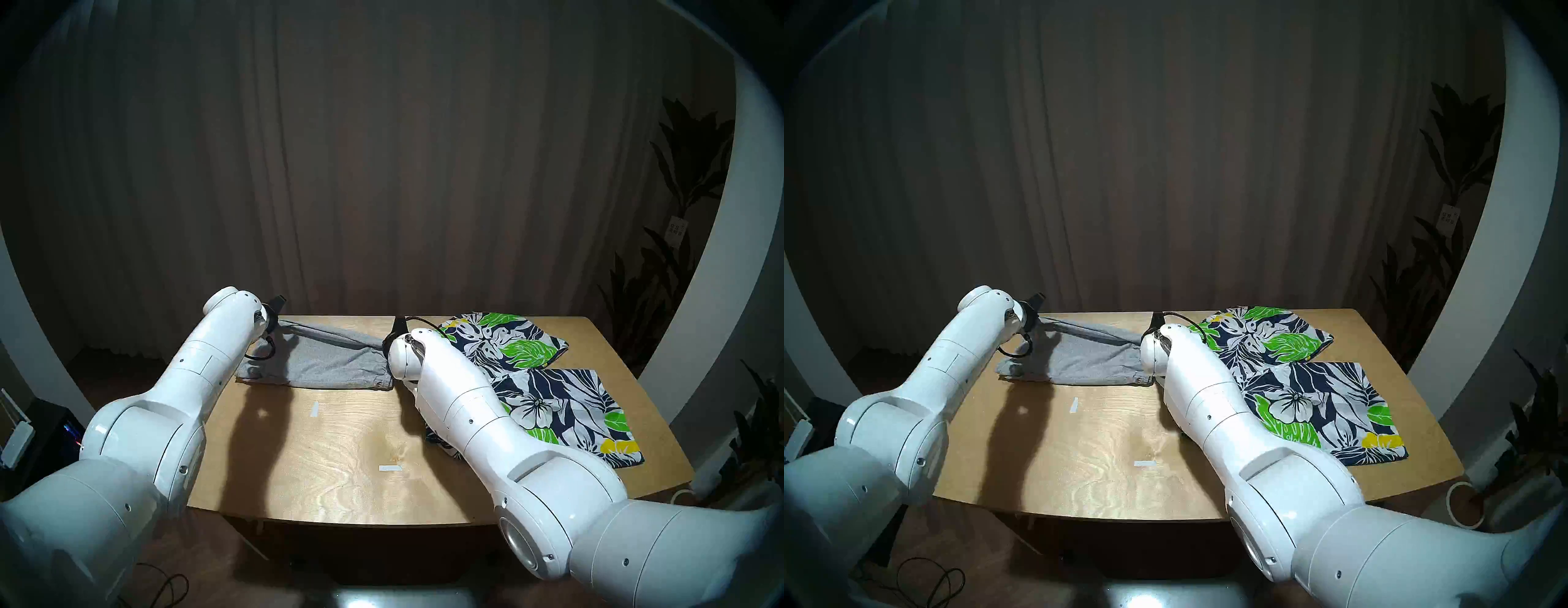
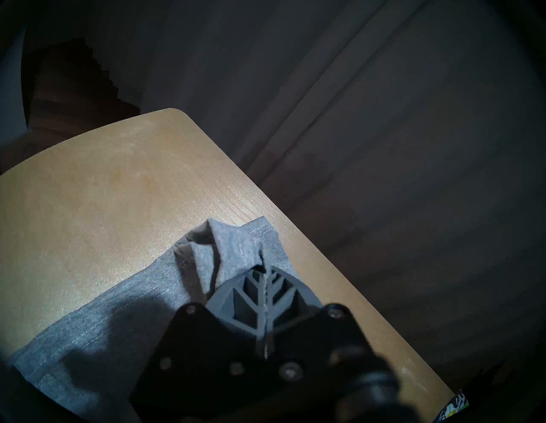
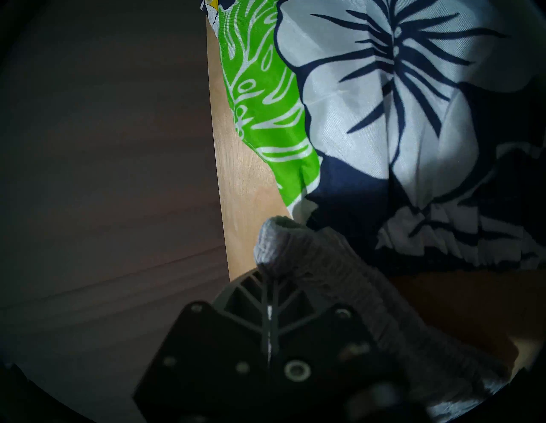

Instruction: Fold pants twice and stack them

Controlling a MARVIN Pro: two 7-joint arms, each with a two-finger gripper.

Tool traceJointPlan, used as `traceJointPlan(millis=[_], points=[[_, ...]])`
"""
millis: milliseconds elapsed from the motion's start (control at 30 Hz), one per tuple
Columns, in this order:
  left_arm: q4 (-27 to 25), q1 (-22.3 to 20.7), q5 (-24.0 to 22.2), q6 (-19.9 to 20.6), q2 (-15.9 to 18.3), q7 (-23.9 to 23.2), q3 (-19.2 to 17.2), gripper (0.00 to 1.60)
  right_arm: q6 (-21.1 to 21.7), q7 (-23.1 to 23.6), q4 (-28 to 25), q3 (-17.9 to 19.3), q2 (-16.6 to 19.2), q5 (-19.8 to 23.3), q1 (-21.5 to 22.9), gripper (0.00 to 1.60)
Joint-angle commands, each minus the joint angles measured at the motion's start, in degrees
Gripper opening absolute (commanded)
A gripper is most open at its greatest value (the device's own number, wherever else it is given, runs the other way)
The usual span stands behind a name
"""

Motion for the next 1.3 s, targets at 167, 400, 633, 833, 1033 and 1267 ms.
traceJointPlan(millis=[167, 400, 633, 833, 1033, 1267], points=[[3.0, -6.1, 1.2, -0.6, -0.9, -0.9, 0.9, 0.24, -0.7, 0.7, 0.9, 0.2, -2.0, 0.2, 2.9, 0.0], [5.5, -8.0, 1.9, -1.0, -1.7, -1.3, 1.6, 0.71, -1.2, 0.9, 2.0, 0.5, -2.3, 0.4, 3.9, 0.0], [7.0, -9.1, 2.4, -1.3, -2.2, -1.7, 2.1, 0.73, -1.6, 1.1, 2.9, 0.8, -2.3, 0.5, 4.8, 0.0], [8.5, -10.1, 2.7, -1.8, -2.6, -2.3, 2.5, 0.92, -2.0, 1.2, 3.9, 1.2, -2.2, 0.6, 5.9, 0.29], [9.8, -10.7, 3.0, -2.3, -2.8, -3.1, 2.7, 1.31, -2.4, 1.4, 5.2, 1.8, -1.8, 0.7, 7.4, 1.6], [11.6, -10.8, 3.3, -3.0, -2.1, -4.3, 2.6, 1.6, -3.0, 1.6, 6.8, 2.8, -1.9, 1.1, 8.9, 1.6]])
